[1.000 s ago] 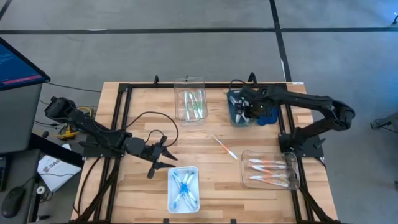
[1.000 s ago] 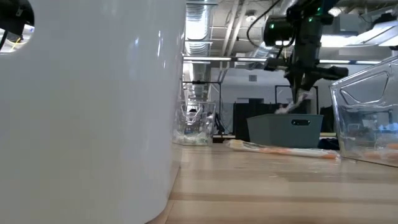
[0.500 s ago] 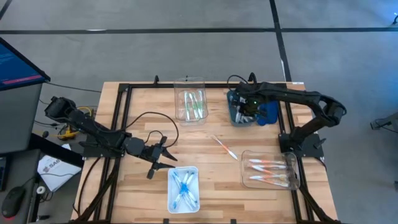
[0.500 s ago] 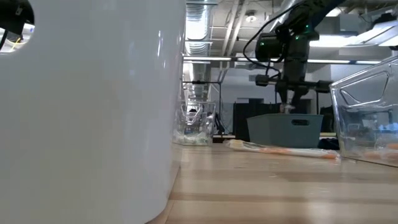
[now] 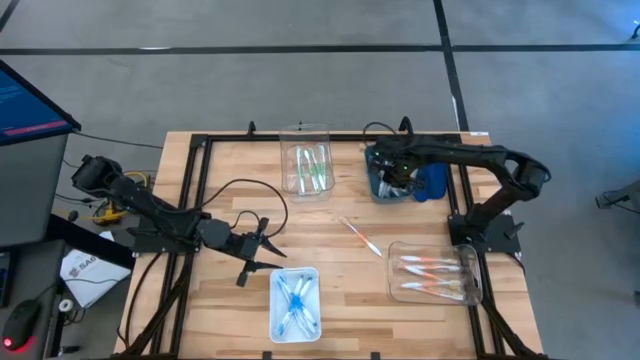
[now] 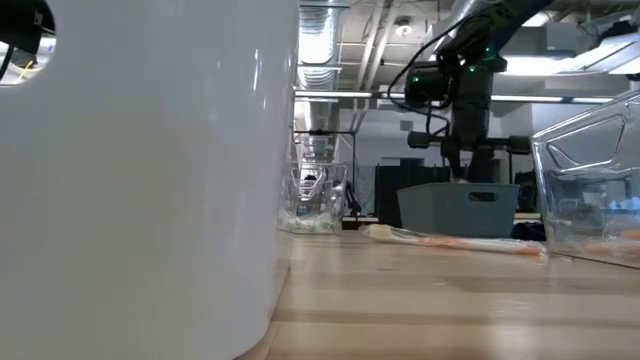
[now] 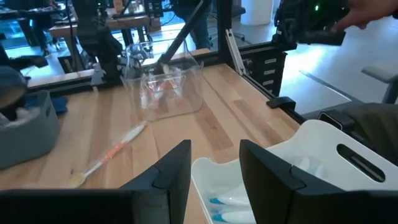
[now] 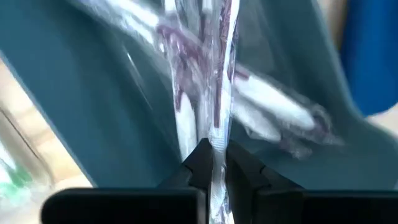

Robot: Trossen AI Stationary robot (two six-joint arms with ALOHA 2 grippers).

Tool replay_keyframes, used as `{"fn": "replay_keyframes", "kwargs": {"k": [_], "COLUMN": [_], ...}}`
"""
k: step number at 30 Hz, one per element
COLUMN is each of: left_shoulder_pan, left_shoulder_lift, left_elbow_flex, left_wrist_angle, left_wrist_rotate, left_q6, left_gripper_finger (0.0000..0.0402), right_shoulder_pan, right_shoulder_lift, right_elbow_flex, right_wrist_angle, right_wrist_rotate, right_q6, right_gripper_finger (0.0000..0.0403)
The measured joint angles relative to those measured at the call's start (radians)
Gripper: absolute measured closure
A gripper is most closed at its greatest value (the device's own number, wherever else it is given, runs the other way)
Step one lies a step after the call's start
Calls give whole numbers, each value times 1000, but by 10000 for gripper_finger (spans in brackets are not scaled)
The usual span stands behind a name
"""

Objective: Pick & Place Toothbrushes
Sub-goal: Put the purple toothbrush into the green bin

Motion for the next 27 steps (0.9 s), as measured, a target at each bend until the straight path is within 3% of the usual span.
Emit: {"fn": "replay_keyframes", "kwargs": {"k": [6,12,27], "left_shoulder_pan": [0,0,0], "left_shoulder_lift": [0,0,0], "left_elbow_flex": [0,0,0], "left_wrist_angle": [4,4,-1], "left_wrist_rotate": [0,0,0], "left_q6": [4,6,6], "left_gripper_finger": [271,271,271], "right_shoulder_pan": [9,7,8], "right_shoulder_lift": [105,152,83], "right_elbow_flex": [0,5,10], "right_wrist_angle": [35,63,47], "right_wrist_rotate": [-31,-44,-40], "right_q6": [-21,-46,-80], "right_gripper_finger": [384,356,299]}}
